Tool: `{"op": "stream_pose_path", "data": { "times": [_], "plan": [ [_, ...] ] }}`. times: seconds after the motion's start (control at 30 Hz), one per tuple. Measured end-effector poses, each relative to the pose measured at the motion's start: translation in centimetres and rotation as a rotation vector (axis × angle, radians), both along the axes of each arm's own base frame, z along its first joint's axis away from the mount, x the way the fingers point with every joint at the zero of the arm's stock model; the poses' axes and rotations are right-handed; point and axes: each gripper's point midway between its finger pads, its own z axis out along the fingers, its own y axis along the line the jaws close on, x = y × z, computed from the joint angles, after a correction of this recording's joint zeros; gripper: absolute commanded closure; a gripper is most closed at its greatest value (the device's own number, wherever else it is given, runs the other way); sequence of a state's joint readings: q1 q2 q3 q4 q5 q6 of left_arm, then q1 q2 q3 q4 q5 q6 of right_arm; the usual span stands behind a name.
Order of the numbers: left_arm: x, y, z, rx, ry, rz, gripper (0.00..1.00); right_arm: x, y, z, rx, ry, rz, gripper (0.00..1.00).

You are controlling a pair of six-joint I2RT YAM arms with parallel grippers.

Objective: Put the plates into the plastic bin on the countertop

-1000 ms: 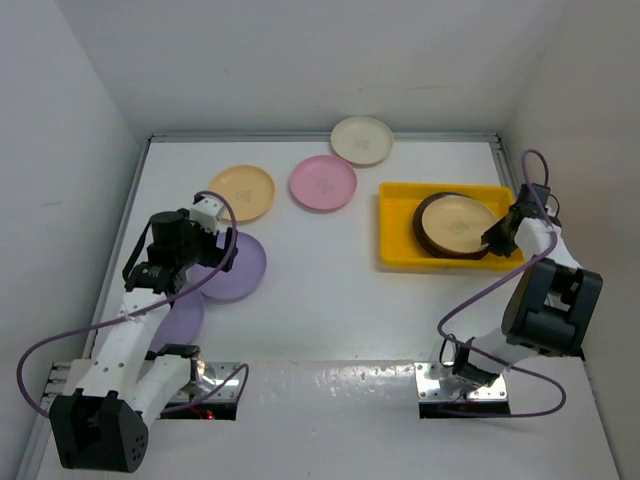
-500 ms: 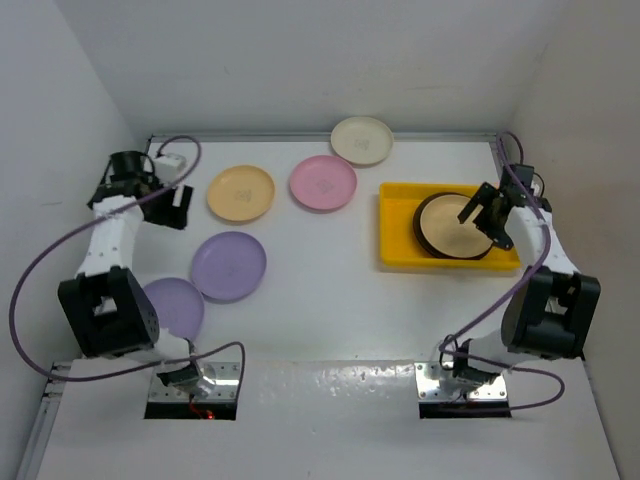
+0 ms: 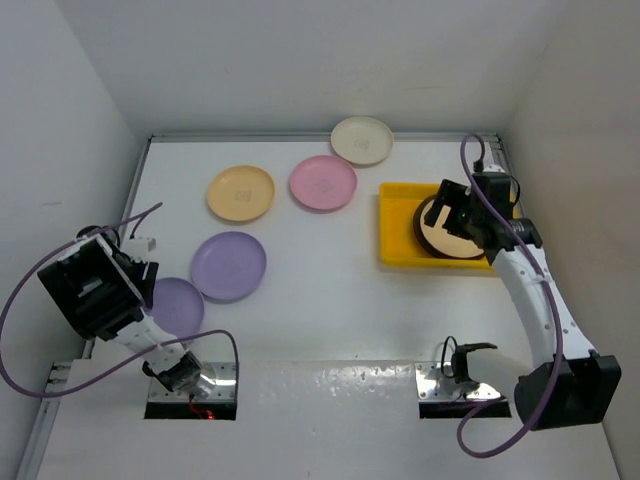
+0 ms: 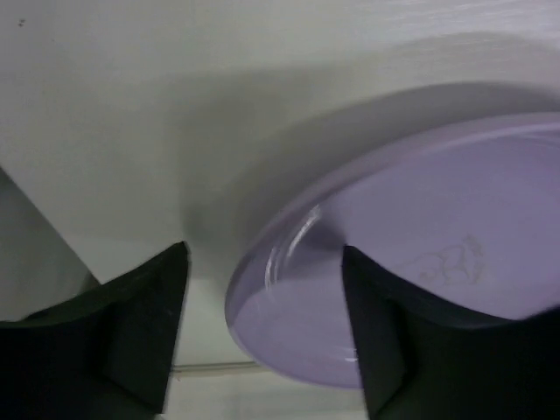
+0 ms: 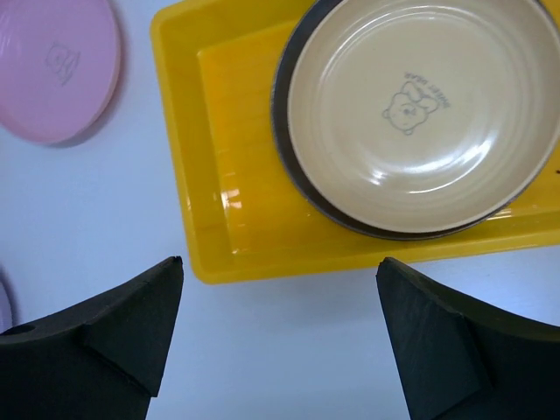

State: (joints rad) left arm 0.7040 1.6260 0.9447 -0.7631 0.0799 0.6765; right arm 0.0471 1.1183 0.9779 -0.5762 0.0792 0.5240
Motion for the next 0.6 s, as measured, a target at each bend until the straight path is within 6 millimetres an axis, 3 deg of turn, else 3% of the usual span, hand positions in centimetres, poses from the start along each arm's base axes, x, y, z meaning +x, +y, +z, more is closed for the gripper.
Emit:
{"op": "stream_pose_path", "data": {
  "times": [0.1,0.13,0.2,0.37,0.43,0.5,0.53,0.6],
  "plan": [
    [-0.7,0.4,-1.2,-0.016,0.030,0.002,0.55,-0.5,1.5,0.1,0.005,0.002,0.046,0.10],
    [-0.9,0.8,-1.2,-0.008,0.033,0.004,0.78,-0.7,2.0,0.2,0.007,0.001,0.058,0.10],
    [-1.1,1.5,-1.2,-0.010,0.043,0.019,0.99,-1.1,2.3,0.7,0.010,-0.015,0.067,0.10],
    [-1.6,2.6,-0.2,-0.059,0.042,0.035,1.00,-1.8,2.5,2.6,0.006,-0.080,0.064,0.16],
    [-0.8,3.5,1.3,-0.085,-0.004,0.046,1.00,-2.0,2.8,2.9,0.004,-0.091,0.074,0.27],
    [1.3,5.5,4.2,-0.063,-0.100,0.046,1.00,-2.2,3.3,2.9,0.002,-0.089,0.097,0.34],
    [3.0,6.6,6.5,-0.046,-0.171,0.040,1.00,-2.4,3.8,2.9,0.001,-0.086,0.116,0.47],
    [5.9,8.1,11.2,0.010,-0.303,0.018,1.00,-2.6,4.7,3.0,0.001,-0.080,0.150,0.54]
  ]
}}
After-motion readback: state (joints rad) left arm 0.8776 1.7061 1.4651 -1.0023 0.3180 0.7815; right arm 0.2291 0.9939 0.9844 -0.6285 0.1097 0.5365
